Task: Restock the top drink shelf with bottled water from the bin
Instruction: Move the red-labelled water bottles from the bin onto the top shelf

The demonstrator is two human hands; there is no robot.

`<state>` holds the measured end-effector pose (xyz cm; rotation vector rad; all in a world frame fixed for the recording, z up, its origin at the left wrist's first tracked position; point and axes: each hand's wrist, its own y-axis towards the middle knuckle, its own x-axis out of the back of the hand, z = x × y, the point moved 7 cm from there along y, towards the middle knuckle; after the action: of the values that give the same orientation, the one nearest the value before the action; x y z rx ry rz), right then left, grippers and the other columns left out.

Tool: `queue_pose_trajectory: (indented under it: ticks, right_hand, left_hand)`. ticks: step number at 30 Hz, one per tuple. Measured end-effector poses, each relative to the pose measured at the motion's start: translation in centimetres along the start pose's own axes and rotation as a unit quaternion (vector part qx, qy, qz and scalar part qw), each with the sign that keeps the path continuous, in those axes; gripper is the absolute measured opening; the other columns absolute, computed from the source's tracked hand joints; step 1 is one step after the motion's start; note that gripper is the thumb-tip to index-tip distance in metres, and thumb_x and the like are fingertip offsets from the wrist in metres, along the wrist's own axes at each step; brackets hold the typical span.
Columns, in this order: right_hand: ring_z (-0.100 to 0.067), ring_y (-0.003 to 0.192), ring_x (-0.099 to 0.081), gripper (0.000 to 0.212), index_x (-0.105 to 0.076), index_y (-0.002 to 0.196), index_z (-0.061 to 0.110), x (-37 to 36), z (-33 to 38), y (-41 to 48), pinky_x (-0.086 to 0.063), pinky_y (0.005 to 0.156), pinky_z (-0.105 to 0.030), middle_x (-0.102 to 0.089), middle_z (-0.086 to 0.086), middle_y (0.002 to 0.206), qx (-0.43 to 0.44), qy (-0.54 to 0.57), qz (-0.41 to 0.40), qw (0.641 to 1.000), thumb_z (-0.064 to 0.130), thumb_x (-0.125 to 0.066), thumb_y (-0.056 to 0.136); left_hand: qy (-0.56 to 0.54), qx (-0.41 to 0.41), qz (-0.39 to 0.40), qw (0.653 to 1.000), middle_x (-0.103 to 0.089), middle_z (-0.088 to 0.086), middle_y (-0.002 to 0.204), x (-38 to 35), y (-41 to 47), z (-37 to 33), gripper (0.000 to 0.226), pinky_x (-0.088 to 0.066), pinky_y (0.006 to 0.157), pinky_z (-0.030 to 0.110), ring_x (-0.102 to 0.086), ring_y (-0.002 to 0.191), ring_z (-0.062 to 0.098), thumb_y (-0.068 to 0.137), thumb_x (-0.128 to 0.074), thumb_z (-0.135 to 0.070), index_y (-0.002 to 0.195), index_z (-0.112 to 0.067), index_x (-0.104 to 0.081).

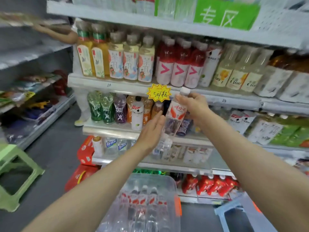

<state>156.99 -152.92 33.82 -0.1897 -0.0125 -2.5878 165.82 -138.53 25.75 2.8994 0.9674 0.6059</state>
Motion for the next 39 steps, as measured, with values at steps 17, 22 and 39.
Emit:
queue_pose_trajectory:
  ticks: [17,22,39]
  right_hand:
    - [-0.015,0.063,-0.075,0.023,-0.075,0.102,0.016,11.6,36.8,5.9,-0.058,0.052,-0.030,-0.077,0.002,0.072,0.305,0.033,-0.065,0.950,0.024,-0.085,0.083]
    - [-0.028,0.098,-0.074,0.057,-0.067,0.128,0.011,12.9,39.7,11.6,-0.060,0.091,-0.049,-0.075,-0.011,0.111,0.329,-0.028,-0.070,0.941,0.038,-0.085,0.082]
    - [-0.032,0.114,-0.068,0.070,-0.064,0.131,0.011,9.1,40.5,29.4,-0.052,0.103,-0.054,-0.070,-0.012,0.126,0.318,-0.069,0.005,0.946,0.051,-0.084,0.077]
  left_hand:
    - [-0.099,-0.279,-0.008,0.955,-0.017,-0.018,0.162,1.0,15.5,-30.8,0.065,-0.012,0.121,0.033,-0.017,0.148,0.003,0.098,-0.023,-0.067,0.157,-0.042,-0.012]
    - [-0.054,-0.282,-0.021,0.958,-0.012,-0.014,0.165,-0.5,21.3,-33.5,0.063,-0.008,0.118,0.027,-0.014,0.150,0.006,0.100,-0.021,-0.060,0.158,-0.040,-0.005]
    - [0.007,-0.144,-0.097,0.985,0.006,-0.011,0.166,-0.8,35.7,-32.4,0.082,-0.005,0.124,0.049,0.003,0.153,0.013,0.091,-0.014,-0.078,0.157,-0.036,0.008]
